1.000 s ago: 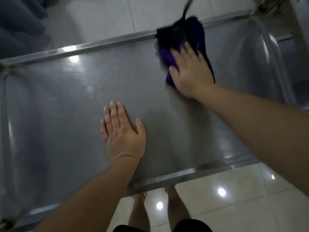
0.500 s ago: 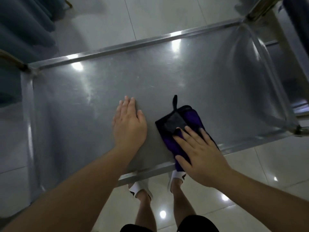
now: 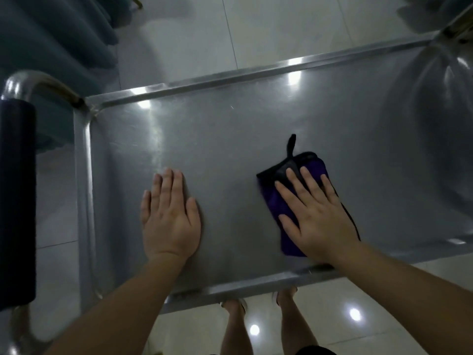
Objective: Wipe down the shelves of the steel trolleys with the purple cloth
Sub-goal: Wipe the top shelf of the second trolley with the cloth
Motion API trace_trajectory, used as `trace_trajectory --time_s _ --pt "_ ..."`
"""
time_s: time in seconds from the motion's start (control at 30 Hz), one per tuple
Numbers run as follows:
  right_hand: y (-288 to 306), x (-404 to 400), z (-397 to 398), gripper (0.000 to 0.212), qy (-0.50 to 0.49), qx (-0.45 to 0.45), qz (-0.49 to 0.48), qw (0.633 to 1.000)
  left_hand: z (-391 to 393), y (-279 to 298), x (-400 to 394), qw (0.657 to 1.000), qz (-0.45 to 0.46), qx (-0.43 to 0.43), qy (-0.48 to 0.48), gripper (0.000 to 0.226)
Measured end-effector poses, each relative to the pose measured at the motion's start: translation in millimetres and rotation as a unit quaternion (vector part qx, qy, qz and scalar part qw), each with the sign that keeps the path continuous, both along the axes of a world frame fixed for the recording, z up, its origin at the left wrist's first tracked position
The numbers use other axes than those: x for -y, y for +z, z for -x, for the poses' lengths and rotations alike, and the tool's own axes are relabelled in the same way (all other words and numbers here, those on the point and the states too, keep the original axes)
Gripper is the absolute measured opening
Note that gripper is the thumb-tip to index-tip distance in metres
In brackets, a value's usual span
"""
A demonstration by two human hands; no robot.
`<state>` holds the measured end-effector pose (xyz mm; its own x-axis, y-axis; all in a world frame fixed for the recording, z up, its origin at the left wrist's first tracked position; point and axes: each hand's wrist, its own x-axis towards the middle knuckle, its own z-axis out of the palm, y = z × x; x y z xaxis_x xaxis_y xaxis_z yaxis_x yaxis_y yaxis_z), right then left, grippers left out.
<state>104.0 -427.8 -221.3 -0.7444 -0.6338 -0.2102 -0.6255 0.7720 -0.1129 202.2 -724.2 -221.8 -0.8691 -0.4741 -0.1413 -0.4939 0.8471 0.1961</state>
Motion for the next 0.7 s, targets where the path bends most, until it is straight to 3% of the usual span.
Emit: trace_trajectory --time_s 0.2,0.4,0.53,0.7 --pt "-3 126 117 0.075 -0.109 0.007 0.043 0.993 -4 -8 1 1.0 0.007 -0.013 -0.011 0.07" --pt "-7 202 203 0.077 -0.141 -0.007 0.036 0.989 -4 -10 4 1.0 0.01 -0.007 -0.006 0.069" --pt "-6 201 189 0.077 -0.147 -0.013 0.039 0.988 -4 -11 4 1.0 0.0 -0.012 0.003 0.067" --pt "-4 180 83 0.083 -0.084 -0.015 0.056 0.995 -4 -10 6 1.0 -0.012 -0.022 0.01 0.065"
